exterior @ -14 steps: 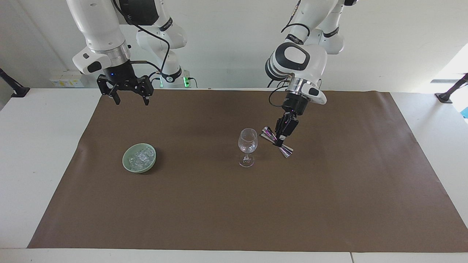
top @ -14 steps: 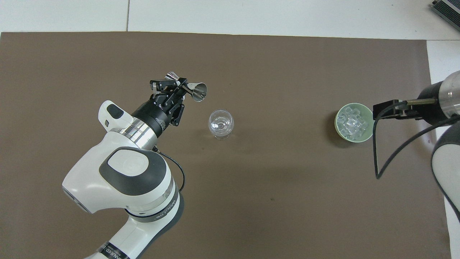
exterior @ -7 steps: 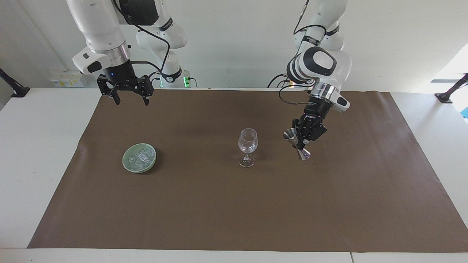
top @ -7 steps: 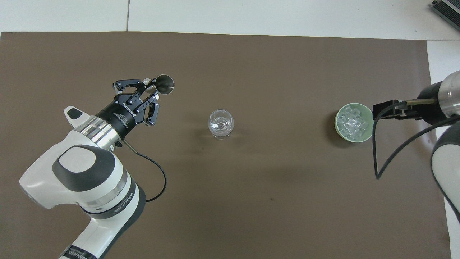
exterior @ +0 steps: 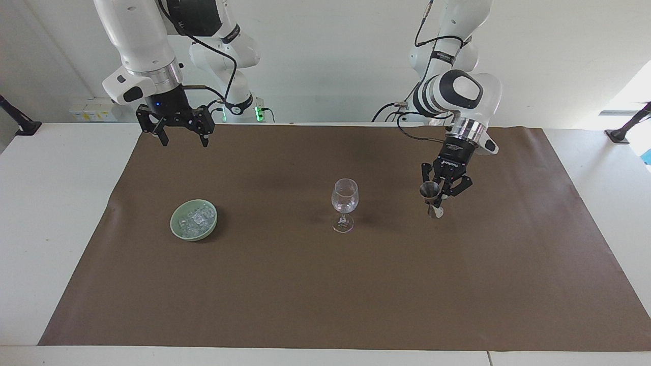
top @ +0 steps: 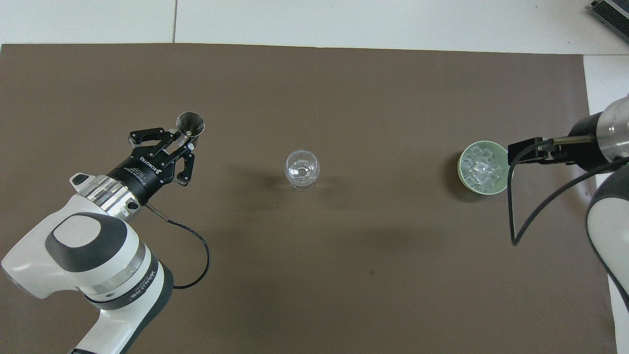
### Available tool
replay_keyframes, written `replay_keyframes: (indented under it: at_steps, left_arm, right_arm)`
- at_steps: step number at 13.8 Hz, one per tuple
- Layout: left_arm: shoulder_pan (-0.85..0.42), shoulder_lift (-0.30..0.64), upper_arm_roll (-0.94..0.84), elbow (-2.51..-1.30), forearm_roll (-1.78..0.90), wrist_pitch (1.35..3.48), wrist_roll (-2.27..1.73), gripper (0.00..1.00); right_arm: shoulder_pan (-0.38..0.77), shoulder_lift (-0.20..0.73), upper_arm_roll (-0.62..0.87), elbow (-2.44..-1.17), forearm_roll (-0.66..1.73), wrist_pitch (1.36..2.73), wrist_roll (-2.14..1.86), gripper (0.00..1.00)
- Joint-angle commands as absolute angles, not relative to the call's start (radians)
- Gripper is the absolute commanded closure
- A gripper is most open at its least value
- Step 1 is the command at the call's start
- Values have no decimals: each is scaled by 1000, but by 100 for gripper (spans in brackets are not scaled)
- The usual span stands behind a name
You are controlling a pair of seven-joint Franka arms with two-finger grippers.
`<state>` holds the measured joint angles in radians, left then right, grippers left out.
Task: Pour wine and add ice with both arms
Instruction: 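Turn the silver cup upright and withdraw the left gripper from the glass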
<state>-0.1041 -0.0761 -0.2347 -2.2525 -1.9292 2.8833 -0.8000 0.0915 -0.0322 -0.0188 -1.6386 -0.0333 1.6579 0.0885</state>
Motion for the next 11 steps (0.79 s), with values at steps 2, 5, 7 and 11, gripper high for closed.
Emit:
replay_keyframes:
  at_steps: [2,5,7,11]
  left_arm:
    - [24,-144,-233,-2382,-1934,2671,-847,100]
    - [103,-143,-229,-2419,-1930,2545,-845,100]
    - [159,-137,-229,-2456,-1930,2472,-844,100]
    - [340,-68,-227,-2474,-1835,2265,-833,100]
  right_arm:
    - [94,-48,-18,-1660,-28,1663,95,0]
    - [94,-49,-20,-1661,-29,1664,97,0]
    - [94,-48,-18,-1661,-28,1672,97,0]
    - [94,-84,-18,-1773,-28,1822,91,0]
